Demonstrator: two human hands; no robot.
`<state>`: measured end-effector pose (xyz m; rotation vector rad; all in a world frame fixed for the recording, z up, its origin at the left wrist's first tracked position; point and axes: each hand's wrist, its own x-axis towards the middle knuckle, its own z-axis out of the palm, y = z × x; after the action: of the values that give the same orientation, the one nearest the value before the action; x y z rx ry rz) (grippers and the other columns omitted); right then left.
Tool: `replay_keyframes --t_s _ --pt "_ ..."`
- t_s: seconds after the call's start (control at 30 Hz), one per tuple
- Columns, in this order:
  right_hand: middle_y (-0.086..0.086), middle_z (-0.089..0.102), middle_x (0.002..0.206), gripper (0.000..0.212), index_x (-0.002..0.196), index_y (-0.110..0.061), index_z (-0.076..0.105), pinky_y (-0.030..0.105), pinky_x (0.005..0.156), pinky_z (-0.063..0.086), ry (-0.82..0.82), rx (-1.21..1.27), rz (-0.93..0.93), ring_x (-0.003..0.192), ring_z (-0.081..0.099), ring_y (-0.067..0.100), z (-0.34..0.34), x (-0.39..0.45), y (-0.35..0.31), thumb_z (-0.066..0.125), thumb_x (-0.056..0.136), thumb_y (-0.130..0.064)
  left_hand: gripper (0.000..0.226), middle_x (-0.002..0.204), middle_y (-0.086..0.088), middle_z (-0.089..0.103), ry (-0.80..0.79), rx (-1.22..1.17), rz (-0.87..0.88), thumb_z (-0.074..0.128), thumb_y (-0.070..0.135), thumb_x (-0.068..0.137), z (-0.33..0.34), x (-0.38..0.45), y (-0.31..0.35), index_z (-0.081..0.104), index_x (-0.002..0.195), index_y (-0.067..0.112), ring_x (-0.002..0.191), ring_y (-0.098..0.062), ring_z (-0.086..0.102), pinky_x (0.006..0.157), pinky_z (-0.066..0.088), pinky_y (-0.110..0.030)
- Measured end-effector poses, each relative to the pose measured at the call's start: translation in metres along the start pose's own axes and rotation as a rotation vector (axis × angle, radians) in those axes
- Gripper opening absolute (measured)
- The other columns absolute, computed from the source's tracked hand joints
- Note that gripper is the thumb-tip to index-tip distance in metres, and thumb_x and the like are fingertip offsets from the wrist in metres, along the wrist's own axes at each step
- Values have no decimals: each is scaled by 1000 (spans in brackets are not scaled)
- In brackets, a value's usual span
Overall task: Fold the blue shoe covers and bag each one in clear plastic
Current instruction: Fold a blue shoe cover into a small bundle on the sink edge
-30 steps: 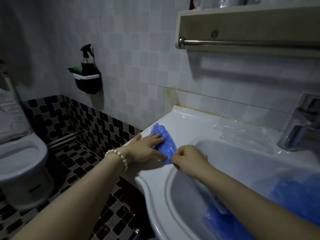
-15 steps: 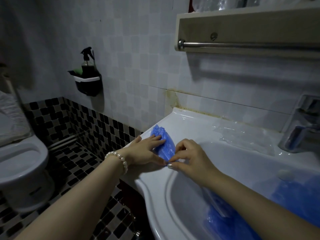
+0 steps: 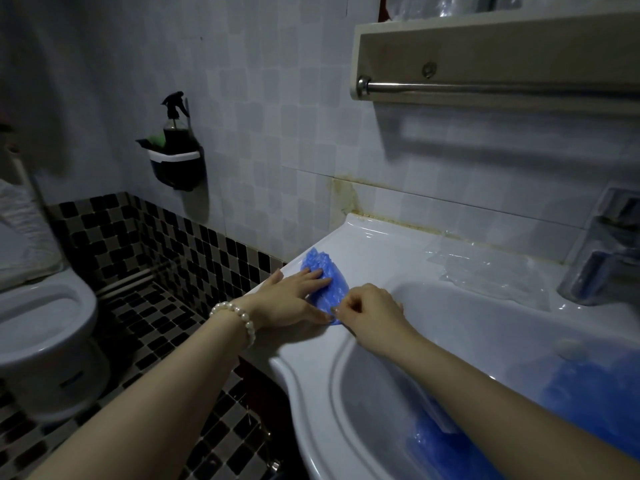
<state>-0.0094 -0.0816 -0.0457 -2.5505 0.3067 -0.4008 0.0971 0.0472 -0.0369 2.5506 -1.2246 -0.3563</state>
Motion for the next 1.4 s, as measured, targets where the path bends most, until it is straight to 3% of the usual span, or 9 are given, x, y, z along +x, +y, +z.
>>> replay_keyframes --t_s 0.1,0.27,0.43,0.53,0.7,0.83,1.13,1.23,1.4 --pt "-9 47 84 17 79 -27 60 10 67 38 15 266 -230 71 50 4 -3 -8 21 74 77 -17 73 158 12 6 0 -8 -3 57 46 88 -1 0 0 18 149 33 144 -3 -3 116 -9 -44" --pt "-6 45 81 12 74 -14 67 19 71 36 134 -16 -439 77 46 15 -5 1 28 68 75 -26 69 158 13 6 -3 -20 5 54 44 90 -1 1 0 19 149 33 144 -2 -3 116 -10 -44" --pt "0 48 105 30 62 -25 46 31 93 31 -24 -71 -42 108 38 19 0 6 9 51 91 -22 57 158 13 8 1 -82 -1 44 39 96 -1 3 -1 23 148 33 144 -1 -2 115 -12 -44" --pt "4 47 115 22 84 -21 62 33 92 28 -6 -221 68 115 36 24 3 12 -1 42 93 -25 63 158 13 8 26 4 -1 49 45 93 1 4 -1 21 148 34 144 -2 -2 116 -10 -43" --pt "-5 50 91 12 75 -29 57 31 84 40 200 108 -94 93 49 14 14 2 11 64 83 -22 65 158 12 8 28 30 5 51 44 92 -1 2 0 21 148 33 144 -3 -1 116 -7 -43" --pt "-2 49 81 7 74 -12 73 7 67 39 141 384 -284 77 51 6 7 -2 32 78 73 -8 65 158 12 8 28 24 10 52 45 91 0 2 -1 22 148 34 144 -3 -1 116 -6 -43" --pt "-2 48 104 29 66 -30 47 31 91 30 -77 -144 -84 108 39 19 -5 14 5 49 95 -28 59 158 13 8 4 -31 3 44 45 95 0 3 -1 22 148 33 144 -2 -2 116 -10 -44" --pt "4 50 112 20 85 -23 59 34 92 31 -68 -273 25 113 40 24 -1 20 -4 45 96 -30 60 158 14 6 16 31 -6 46 44 95 1 4 -2 19 148 34 144 -2 -2 116 -9 -43" --pt "0 50 90 25 69 -30 58 23 76 48 3 319 -155 79 53 6 -5 9 18 76 76 -14 61 158 13 6 7 41 -2 46 43 95 -1 3 -1 19 149 34 144 -3 -3 116 -8 -44"
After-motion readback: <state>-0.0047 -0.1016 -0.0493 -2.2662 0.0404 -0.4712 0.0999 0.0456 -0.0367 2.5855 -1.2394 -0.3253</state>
